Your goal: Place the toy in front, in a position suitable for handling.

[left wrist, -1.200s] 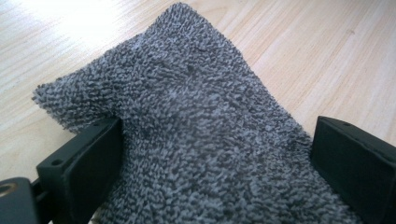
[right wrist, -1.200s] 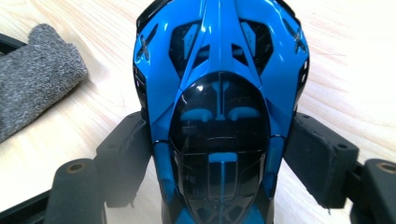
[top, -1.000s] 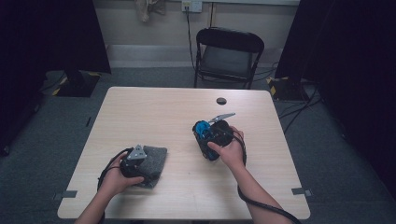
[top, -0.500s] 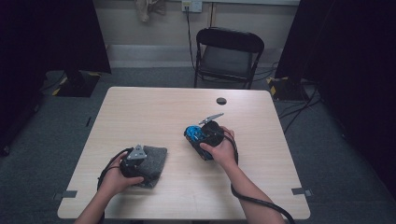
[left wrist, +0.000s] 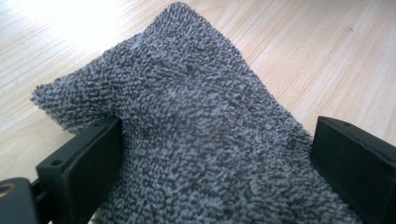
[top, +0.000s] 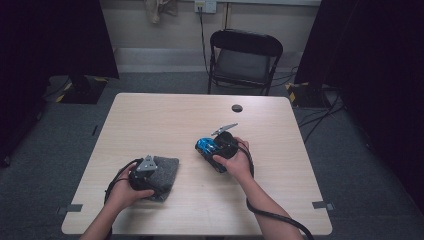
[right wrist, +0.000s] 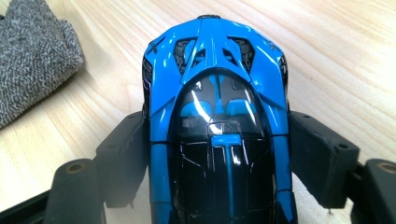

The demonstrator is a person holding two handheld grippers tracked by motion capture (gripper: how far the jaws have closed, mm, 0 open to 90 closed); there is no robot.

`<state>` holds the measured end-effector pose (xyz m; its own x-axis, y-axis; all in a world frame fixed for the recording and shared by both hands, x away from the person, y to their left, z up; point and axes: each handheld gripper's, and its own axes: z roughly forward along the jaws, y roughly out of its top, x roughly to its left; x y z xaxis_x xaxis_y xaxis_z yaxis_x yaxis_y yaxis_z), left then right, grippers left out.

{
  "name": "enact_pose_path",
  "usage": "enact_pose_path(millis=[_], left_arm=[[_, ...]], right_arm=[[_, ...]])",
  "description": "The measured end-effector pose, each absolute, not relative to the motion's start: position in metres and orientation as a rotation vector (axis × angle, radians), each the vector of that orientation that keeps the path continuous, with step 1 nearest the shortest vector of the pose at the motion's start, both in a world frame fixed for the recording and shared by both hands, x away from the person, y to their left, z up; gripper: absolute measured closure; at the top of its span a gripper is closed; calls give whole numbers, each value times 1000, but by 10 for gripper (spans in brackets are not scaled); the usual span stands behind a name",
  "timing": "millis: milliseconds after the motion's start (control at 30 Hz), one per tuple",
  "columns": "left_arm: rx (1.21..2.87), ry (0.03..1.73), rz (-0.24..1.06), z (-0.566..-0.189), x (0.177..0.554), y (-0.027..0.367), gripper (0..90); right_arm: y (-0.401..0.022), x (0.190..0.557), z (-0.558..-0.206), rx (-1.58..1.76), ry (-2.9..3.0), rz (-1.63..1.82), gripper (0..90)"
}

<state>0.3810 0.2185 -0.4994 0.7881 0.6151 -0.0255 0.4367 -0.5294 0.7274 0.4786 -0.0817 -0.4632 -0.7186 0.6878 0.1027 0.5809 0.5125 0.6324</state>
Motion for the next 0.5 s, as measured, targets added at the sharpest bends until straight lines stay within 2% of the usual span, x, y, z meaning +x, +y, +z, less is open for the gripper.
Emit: enact_pose_path(millis=[500], left_arm=[[2212, 769, 304, -500, 381, 219, 28]], right_arm=[[-79, 477, -475, 1103, 2599, 953, 256]])
